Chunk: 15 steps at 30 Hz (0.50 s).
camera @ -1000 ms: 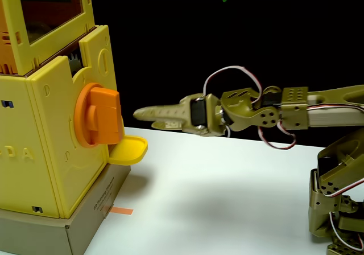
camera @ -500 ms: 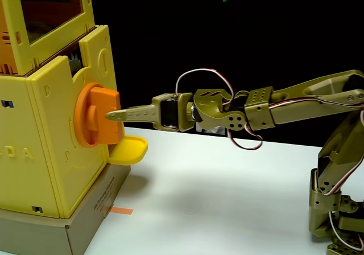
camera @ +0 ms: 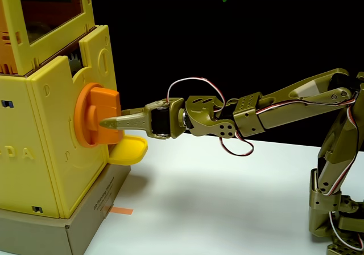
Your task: Turn the button of vending machine.
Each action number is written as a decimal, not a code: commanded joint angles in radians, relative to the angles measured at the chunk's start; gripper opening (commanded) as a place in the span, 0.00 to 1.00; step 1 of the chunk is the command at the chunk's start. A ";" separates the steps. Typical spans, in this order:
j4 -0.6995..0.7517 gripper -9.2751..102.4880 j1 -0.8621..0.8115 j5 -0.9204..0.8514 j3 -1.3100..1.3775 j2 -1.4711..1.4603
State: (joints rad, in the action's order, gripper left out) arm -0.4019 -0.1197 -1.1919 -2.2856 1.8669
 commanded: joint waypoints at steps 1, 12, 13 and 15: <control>-0.025 0.32 0.018 -0.028 0.061 -0.005; -0.086 0.07 0.055 -0.049 0.063 -0.014; -0.087 0.07 0.057 -0.054 0.063 -0.014; -0.087 0.07 0.061 -0.054 0.061 -0.014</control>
State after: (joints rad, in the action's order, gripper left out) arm -0.4740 -0.0736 -1.2364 -2.2764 1.8484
